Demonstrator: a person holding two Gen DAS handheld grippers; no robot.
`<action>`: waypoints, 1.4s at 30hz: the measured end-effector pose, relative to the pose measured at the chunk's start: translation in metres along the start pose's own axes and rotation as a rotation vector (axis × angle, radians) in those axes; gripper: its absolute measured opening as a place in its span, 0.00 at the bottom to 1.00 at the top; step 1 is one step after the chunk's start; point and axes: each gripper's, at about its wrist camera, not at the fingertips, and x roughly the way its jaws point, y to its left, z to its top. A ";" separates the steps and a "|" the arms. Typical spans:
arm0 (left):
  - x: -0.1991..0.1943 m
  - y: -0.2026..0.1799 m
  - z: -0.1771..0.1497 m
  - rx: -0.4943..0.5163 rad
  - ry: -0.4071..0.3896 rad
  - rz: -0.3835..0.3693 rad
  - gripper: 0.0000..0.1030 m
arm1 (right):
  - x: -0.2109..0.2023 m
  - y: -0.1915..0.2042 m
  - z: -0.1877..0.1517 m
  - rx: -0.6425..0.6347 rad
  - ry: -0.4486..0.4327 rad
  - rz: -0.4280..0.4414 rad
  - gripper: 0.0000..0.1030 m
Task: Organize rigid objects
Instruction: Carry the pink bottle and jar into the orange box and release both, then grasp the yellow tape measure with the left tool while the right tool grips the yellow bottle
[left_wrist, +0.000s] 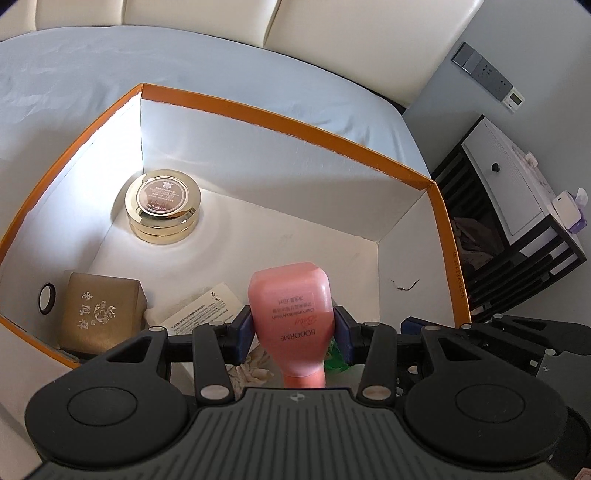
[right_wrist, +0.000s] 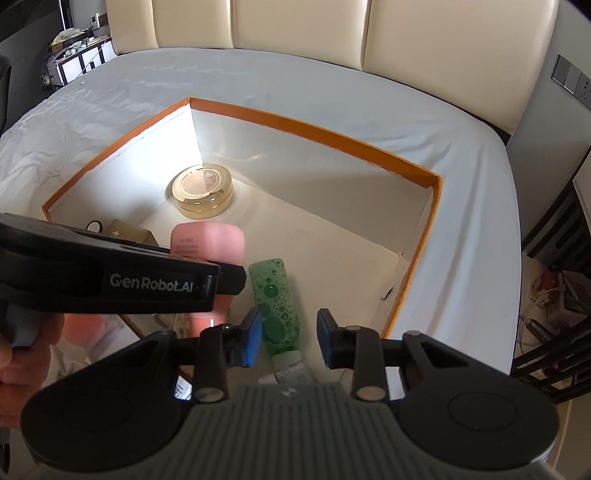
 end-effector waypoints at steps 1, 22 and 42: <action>0.000 0.000 0.000 0.003 0.000 0.001 0.49 | 0.000 0.000 0.000 0.000 -0.001 -0.003 0.30; -0.062 0.004 -0.019 -0.005 -0.156 -0.085 0.57 | -0.056 0.000 -0.023 0.098 -0.159 0.018 0.50; -0.059 -0.001 -0.121 0.057 -0.063 -0.090 0.54 | -0.071 0.006 -0.147 0.456 -0.037 -0.034 0.61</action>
